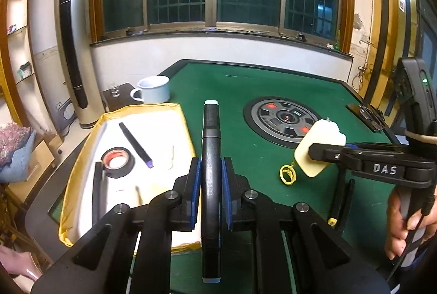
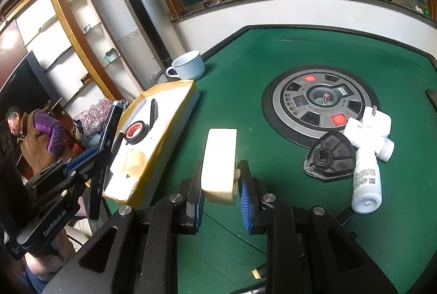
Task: Organize rigid objects
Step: 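Carry the marker with the left tool while the right tool carries the white case over the tray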
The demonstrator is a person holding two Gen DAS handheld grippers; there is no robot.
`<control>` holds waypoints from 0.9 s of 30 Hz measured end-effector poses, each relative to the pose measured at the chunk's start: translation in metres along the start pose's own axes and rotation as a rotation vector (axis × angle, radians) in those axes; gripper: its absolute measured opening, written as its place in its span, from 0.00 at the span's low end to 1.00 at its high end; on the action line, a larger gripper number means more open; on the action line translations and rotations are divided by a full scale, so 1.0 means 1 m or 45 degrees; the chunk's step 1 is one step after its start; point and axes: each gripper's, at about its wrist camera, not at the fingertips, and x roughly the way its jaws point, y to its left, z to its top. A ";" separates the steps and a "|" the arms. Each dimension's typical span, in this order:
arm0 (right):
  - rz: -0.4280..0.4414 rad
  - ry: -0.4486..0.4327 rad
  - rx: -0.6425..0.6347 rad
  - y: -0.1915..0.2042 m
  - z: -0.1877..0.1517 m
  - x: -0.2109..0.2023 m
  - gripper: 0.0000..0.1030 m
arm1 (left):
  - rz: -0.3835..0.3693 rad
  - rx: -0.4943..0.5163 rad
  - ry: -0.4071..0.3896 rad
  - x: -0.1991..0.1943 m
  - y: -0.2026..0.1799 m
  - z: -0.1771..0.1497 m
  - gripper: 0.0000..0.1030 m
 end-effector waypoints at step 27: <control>0.128 0.036 -0.197 0.099 0.025 0.032 0.19 | 0.123 -0.186 0.035 0.016 0.082 -0.023 0.12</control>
